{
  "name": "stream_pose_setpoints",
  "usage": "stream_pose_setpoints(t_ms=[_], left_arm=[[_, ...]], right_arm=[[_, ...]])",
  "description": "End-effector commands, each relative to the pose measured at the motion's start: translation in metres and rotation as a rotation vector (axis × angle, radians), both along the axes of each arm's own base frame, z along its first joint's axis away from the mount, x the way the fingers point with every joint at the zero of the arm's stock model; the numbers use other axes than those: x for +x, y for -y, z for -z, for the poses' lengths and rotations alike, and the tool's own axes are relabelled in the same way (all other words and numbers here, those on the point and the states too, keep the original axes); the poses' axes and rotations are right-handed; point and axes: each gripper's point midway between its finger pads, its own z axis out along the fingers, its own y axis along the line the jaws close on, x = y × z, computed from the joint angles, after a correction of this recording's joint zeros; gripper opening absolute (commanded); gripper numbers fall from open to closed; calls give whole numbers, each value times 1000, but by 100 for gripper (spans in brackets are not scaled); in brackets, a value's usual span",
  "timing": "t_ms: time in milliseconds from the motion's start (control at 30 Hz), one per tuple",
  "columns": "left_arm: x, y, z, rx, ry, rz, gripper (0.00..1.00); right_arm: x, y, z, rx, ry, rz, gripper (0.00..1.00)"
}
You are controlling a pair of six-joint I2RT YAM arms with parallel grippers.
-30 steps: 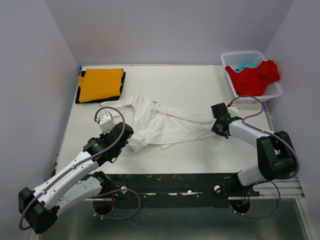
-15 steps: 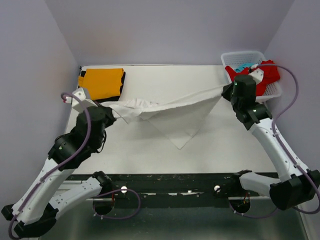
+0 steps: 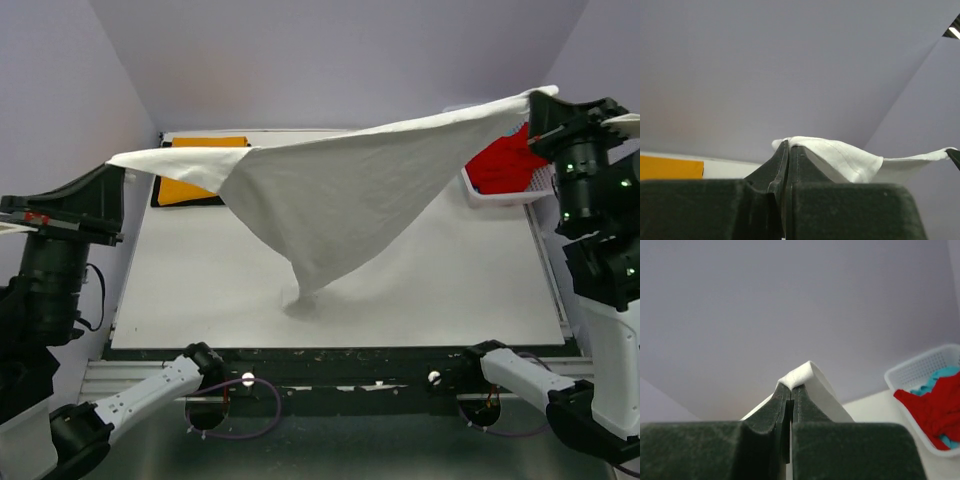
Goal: Fold and stack the t-shirts
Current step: Flatten out the tshirt
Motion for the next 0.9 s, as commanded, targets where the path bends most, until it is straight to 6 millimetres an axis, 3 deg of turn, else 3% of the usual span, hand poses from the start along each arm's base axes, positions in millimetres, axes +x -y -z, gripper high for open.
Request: stream_pose_setpoints(t_ms=[0, 133, 300, 433, 633, 767, 867], left_arm=[[-18, -8, -32, 78, 83, 13, 0], [-34, -17, -46, 62, 112, 25, 0], [-15, -26, -36, 56, 49, -79, 0], [25, -29, -15, 90, -63, -261, 0], [101, -21, 16, 247, -247, -585, 0], [150, -18, 12, 313, -300, -655, 0], [181, -25, 1, 335, -326, -698, 0]], right_arm=[[-42, 5, -51, -63, 107, -37, 1], [-62, 10, -78, -67, 162, -38, 1], [-47, 10, -68, -83, 124, -18, 1], [-8, 17, -39, -92, 36, 80, 1], [73, 19, 19, -146, -118, 222, 1], [119, 12, 39, -183, -156, 262, 1], [144, 11, 36, -200, -130, 296, 1]])
